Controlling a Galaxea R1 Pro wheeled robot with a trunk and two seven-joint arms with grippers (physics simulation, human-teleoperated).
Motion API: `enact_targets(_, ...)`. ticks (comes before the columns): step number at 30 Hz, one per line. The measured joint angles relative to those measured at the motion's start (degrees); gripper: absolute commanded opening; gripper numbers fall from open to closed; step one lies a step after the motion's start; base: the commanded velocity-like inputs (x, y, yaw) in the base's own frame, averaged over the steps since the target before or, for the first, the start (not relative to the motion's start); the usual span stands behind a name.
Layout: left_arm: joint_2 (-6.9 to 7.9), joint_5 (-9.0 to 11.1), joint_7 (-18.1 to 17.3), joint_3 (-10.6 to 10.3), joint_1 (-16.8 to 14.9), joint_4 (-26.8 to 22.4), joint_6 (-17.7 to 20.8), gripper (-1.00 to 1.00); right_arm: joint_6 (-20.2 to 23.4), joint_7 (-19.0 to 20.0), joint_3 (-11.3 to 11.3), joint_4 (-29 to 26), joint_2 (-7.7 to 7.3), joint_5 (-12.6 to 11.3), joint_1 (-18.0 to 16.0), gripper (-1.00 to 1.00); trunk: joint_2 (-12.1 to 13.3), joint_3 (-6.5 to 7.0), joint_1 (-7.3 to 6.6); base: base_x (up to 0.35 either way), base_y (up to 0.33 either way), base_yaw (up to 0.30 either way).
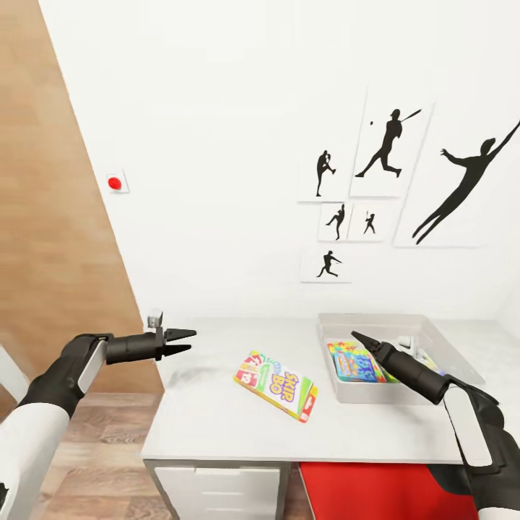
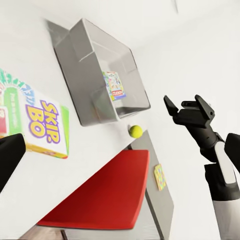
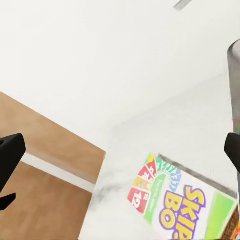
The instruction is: Put all the toys in the child's room - the three board games (two on the bed and one on the table), the two jigsaw puzzles on the table, and the tennis ball on the table - inside the toy box on the table in the child's room.
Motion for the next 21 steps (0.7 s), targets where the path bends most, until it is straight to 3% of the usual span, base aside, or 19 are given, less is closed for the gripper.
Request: enact_targets(21, 0.03, 0.0, 0.0, 0.0, 0.0, 0.0, 0.0, 1.00, -0.1, -0.4, 0.1, 0.1, 0.11, 0.6, 0.0, 1.00, 0.0, 0.00, -0.01, 0.026, 0.202, 0.000)
